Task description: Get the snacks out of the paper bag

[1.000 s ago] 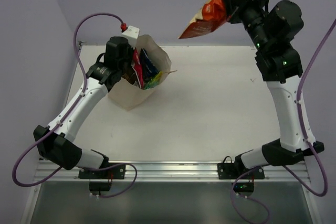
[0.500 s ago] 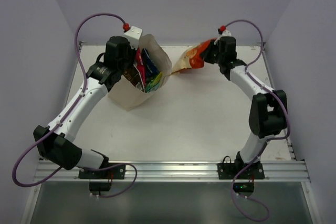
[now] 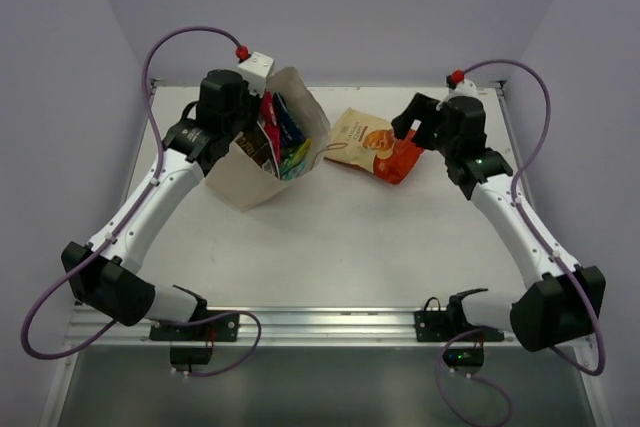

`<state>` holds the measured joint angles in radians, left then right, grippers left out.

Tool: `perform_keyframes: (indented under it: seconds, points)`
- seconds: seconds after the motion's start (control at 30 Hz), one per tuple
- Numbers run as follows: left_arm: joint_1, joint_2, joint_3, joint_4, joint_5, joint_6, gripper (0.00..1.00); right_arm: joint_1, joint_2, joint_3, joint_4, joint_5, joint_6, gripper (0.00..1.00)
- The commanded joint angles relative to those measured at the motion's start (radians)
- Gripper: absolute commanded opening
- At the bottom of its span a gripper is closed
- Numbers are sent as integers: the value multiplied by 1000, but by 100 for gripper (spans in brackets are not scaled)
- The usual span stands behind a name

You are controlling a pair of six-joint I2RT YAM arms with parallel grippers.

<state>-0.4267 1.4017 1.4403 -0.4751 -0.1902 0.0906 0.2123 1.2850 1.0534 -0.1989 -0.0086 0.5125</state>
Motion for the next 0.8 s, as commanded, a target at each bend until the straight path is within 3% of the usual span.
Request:
perform_keyframes:
  seconds: [0.0, 0.13, 0.33, 0.77]
  points:
    - [-7, -46, 11, -20, 41, 6, 0, 114, -90, 180, -82, 29, -147, 81]
    - [-17, -67, 11, -33, 54, 8, 0, 277, -46, 376, -102, -37, -163, 78]
    - [-17, -90, -3, -34, 43, 11, 0, 433, 167, 539, -79, -90, -115, 74]
    - [-17, -89, -15, -20, 61, -14, 0, 519, 505, 493, 220, -56, -35, 63]
